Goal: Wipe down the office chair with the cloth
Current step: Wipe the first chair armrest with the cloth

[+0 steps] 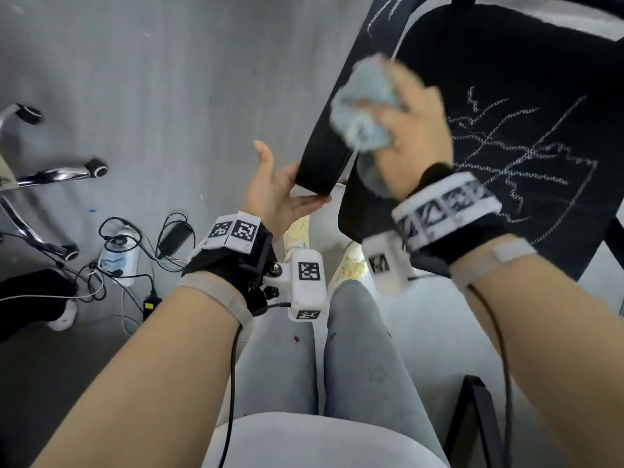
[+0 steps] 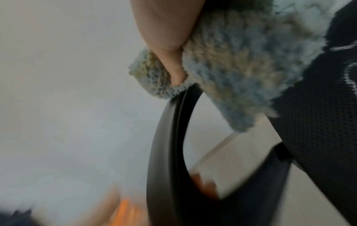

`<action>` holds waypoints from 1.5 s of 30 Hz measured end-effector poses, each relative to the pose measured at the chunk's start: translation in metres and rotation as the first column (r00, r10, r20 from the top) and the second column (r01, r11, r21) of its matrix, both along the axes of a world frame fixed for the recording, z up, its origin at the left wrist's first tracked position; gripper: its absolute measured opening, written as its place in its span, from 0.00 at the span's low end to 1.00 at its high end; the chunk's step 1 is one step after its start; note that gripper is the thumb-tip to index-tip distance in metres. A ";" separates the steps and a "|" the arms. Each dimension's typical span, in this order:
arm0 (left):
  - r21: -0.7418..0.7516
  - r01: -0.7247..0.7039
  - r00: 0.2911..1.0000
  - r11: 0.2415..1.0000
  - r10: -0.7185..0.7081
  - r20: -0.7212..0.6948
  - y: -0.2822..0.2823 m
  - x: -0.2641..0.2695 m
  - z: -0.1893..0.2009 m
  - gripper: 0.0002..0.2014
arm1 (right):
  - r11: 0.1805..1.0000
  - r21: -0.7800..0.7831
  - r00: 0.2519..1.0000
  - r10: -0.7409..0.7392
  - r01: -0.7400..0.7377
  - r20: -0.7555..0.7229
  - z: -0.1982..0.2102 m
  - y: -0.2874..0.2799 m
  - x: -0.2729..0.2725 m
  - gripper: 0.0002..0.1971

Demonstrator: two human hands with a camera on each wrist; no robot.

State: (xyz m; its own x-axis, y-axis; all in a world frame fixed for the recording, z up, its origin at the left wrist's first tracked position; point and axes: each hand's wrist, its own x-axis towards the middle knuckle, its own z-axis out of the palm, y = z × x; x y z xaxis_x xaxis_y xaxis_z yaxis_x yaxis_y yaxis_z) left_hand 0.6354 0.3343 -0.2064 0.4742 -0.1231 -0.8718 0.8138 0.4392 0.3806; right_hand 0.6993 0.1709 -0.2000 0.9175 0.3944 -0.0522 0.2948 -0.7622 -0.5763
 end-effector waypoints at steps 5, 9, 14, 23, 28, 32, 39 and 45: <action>-0.037 -0.044 0.999 0.998 0.043 -0.018 -0.003 -0.004 0.002 0.45 | 0.999 -0.043 0.997 -0.036 0.033 -0.067 0.004 0.005 0.023 0.21; -0.070 -0.048 0.999 0.996 0.047 -0.027 -0.003 -0.005 0.003 0.44 | 0.936 -0.097 0.939 0.342 -0.338 0.028 0.003 0.017 -0.036 0.28; 0.118 0.218 0.972 0.969 -0.206 -0.110 0.001 -0.010 0.004 0.39 | 0.933 0.136 0.907 0.356 -0.333 -0.225 0.010 0.004 -0.035 0.20; 0.294 0.331 0.943 0.897 -0.328 -0.061 -0.011 0.032 0.014 0.19 | 0.772 0.417 0.868 -0.351 0.480 -0.351 0.027 -0.014 0.039 0.03; 0.362 0.341 0.917 0.868 -0.392 0.075 -0.023 0.059 0.026 0.09 | 0.940 0.241 0.886 -0.112 0.241 -0.451 0.025 0.011 0.036 0.04; 0.361 0.466 0.863 0.808 -0.505 0.016 -0.015 0.057 0.026 0.08 | 0.998 -0.055 0.896 -0.051 0.030 -0.441 0.027 0.010 0.021 0.13; 0.226 0.482 0.868 0.847 -0.497 0.013 -0.008 0.052 0.022 0.18 | 0.945 -0.121 0.861 -0.325 0.302 -0.392 0.017 0.015 0.087 0.15; 0.187 0.509 0.853 0.840 -0.521 0.016 -0.004 0.055 0.020 0.18 | 0.977 -0.211 0.904 -0.117 0.030 -0.411 0.022 0.013 0.043 0.16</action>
